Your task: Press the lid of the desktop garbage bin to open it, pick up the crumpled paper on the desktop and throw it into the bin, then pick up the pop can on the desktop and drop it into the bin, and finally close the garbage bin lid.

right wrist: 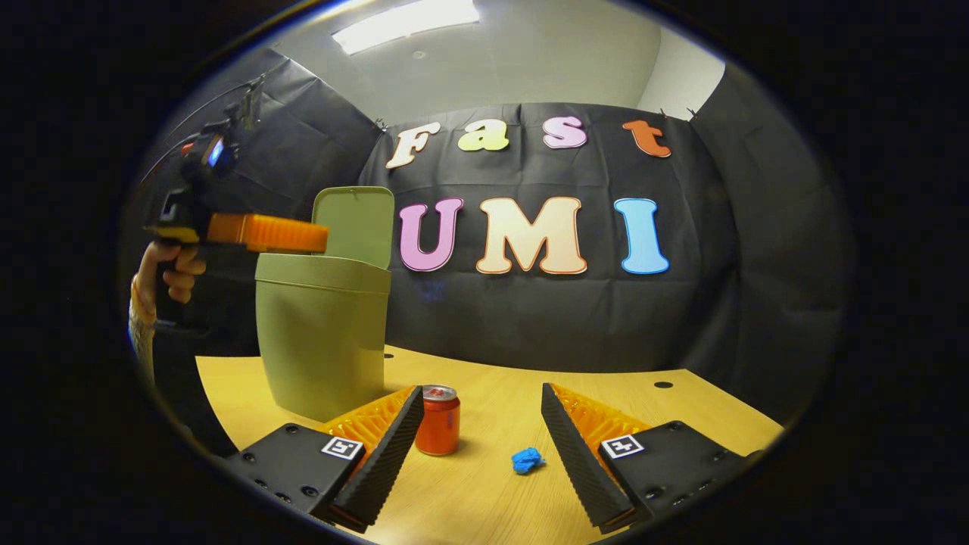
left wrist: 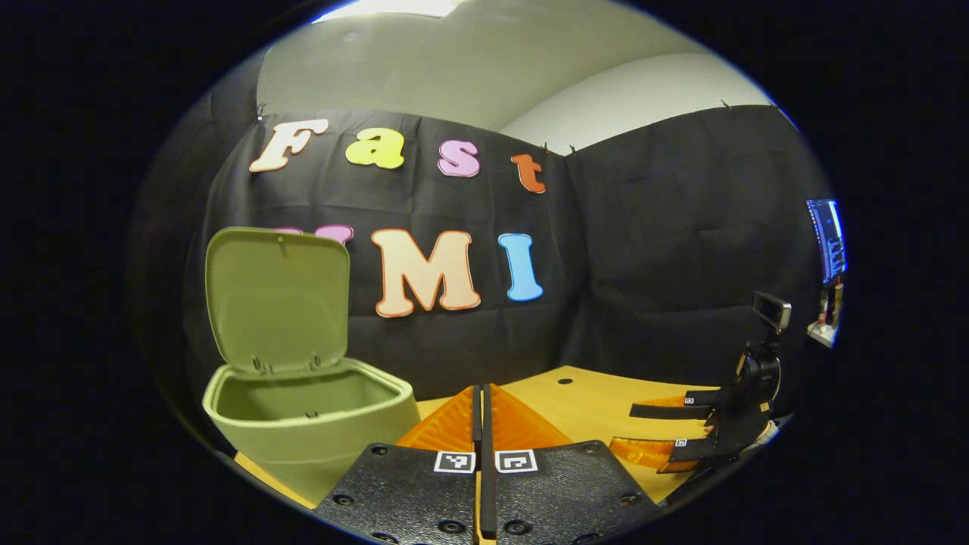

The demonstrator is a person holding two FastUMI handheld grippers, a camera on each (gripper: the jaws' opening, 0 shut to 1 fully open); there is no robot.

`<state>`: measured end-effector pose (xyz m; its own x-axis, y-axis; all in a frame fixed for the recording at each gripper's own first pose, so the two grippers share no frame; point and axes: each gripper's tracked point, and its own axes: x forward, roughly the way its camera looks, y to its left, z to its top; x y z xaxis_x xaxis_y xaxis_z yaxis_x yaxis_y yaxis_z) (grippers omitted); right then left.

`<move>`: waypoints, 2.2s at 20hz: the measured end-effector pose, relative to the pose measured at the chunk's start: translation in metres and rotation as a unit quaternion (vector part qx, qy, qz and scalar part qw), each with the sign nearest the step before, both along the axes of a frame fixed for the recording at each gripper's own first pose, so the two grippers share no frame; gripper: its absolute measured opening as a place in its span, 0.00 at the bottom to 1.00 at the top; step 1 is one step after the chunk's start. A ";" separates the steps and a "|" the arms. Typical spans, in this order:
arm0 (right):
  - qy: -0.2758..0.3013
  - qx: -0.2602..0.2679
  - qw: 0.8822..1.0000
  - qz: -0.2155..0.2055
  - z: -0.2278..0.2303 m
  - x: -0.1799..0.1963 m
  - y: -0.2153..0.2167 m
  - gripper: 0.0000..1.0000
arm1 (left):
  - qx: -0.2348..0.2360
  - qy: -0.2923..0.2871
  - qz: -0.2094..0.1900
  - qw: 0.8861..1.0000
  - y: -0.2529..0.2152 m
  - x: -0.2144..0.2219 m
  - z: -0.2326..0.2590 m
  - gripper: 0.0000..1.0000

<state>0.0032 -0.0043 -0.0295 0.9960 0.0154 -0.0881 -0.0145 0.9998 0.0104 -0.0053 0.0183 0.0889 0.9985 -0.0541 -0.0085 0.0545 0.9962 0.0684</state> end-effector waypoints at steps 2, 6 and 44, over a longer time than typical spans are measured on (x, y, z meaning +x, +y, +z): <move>0.010 -0.002 1.000 -0.004 -0.010 0.004 -0.002 0.98 | -0.020 0.017 -0.002 1.000 0.000 0.002 -0.032 0.00; 0.034 -0.003 0.999 0.001 -0.030 0.011 0.002 1.00 | -0.044 0.044 -0.004 0.998 0.004 0.004 -0.086 0.00; 0.413 -0.011 0.909 0.059 -0.194 0.075 -0.035 0.48 | 0.001 0.049 -0.028 0.998 -0.011 0.002 -0.118 0.94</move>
<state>0.0782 -0.0388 -0.2239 0.5811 0.1072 -0.8068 -0.1185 0.9919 0.0464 -0.0034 0.0070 -0.0294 0.9883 -0.1094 -0.1061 0.1164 0.9912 0.0626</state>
